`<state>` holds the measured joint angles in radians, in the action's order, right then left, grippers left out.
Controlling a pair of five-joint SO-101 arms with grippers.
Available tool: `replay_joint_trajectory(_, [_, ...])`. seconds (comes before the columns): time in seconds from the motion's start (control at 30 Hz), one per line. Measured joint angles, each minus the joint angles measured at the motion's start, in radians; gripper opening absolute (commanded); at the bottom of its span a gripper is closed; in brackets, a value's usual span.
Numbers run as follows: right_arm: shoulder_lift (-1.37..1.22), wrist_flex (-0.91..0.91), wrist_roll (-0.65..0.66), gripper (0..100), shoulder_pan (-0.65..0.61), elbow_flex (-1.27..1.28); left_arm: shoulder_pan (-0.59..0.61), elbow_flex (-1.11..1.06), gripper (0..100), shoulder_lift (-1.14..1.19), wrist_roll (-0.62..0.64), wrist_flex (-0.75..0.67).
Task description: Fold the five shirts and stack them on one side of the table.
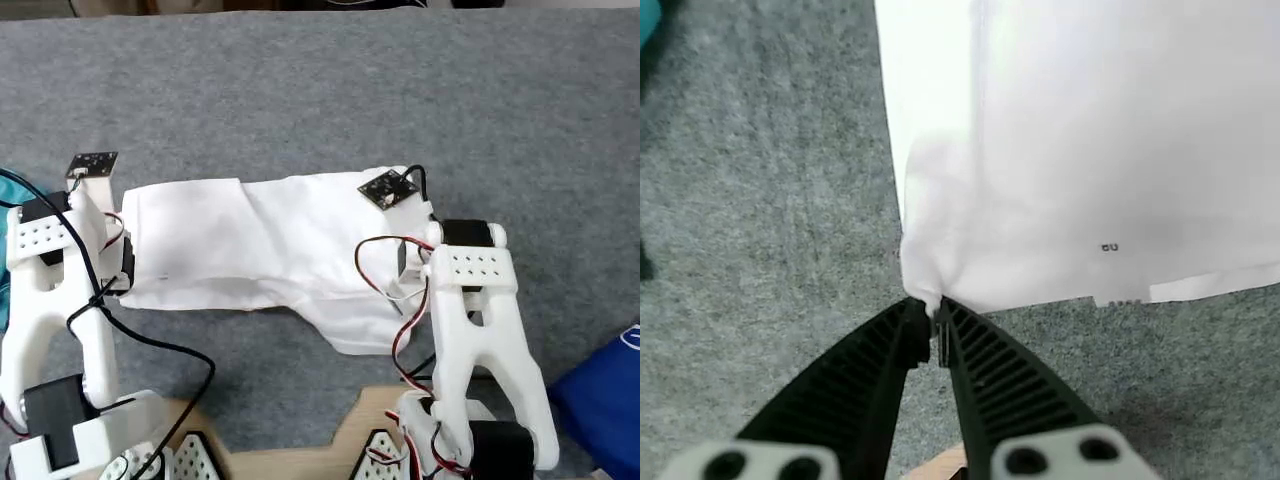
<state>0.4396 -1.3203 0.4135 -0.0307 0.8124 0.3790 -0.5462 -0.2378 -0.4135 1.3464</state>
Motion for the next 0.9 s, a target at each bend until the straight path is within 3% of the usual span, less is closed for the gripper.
replay_joint_trajectory(0.3, [0.021, -0.018, 0.021, 0.5, -0.003, 0.008, 0.0, 0.0, 2, 0.0, 0.0, 0.0])
replay_joint_trajectory(0.53, [0.157, -0.058, 0.021, 0.5, -0.112, 0.037, 0.0, 0.0, 2, 0.0, -0.034, 0.0])
replay_joint_trajectory(0.73, [0.17, -0.029, 0.021, 0.6, -0.118, 0.074, 0.0, 0.0, 2, 0.0, -0.04, 0.0])
replay_joint_trajectory(0.9, [0.17, -0.029, 0.037, 12.3, -0.118, 0.075, 0.0, 0.0, 5, -0.006, -0.04, 0.005])
